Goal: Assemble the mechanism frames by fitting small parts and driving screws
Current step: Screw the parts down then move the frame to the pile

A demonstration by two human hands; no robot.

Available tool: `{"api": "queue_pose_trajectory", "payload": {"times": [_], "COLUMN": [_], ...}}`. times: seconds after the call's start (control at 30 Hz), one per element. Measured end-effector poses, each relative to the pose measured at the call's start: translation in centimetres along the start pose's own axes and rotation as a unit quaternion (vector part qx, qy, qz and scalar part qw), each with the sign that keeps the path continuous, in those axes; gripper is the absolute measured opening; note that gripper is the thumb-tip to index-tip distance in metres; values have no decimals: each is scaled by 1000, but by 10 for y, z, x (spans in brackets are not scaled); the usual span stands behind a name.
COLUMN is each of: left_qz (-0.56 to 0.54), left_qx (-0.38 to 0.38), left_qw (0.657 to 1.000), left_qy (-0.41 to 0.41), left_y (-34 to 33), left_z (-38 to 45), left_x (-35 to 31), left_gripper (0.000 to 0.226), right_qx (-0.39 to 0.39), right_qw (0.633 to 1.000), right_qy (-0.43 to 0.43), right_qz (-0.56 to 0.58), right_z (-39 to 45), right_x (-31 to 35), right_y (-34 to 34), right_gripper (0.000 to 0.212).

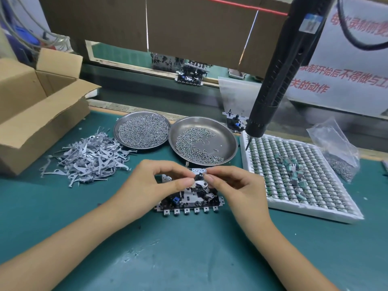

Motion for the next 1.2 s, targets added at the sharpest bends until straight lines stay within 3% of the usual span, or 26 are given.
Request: {"api": "queue_pose_trajectory", "payload": {"times": [0.27,0.97,1.2], "left_qz": [31,110,118], "left_qx": [31,69,64], "left_qw": [999,990,991], "left_qy": [22,53,27], "left_y": [3,5,2], "left_z": [-1,-1,-4], "left_x": [-1,4,1], "left_gripper": [9,18,12], "right_qx": [54,155,175], "right_qw": [995,958,933], "right_qy": [15,74,141], "right_qz": [-85,-230,-280], "right_z": [-1,-8,-12], "right_x": [-3,-5,-3], "right_y": [-2,-7,-8], "right_gripper": [24,18,12]}}
Point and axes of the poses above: each hand's wrist, its own z-axis towards the middle knuckle, its own y-axis out of the back of the hand, x = y × z, the point moved 4 cm from there along z, towards the middle knuckle, and after that the axes turned 2 degrees about x, right-handed, at the moved point
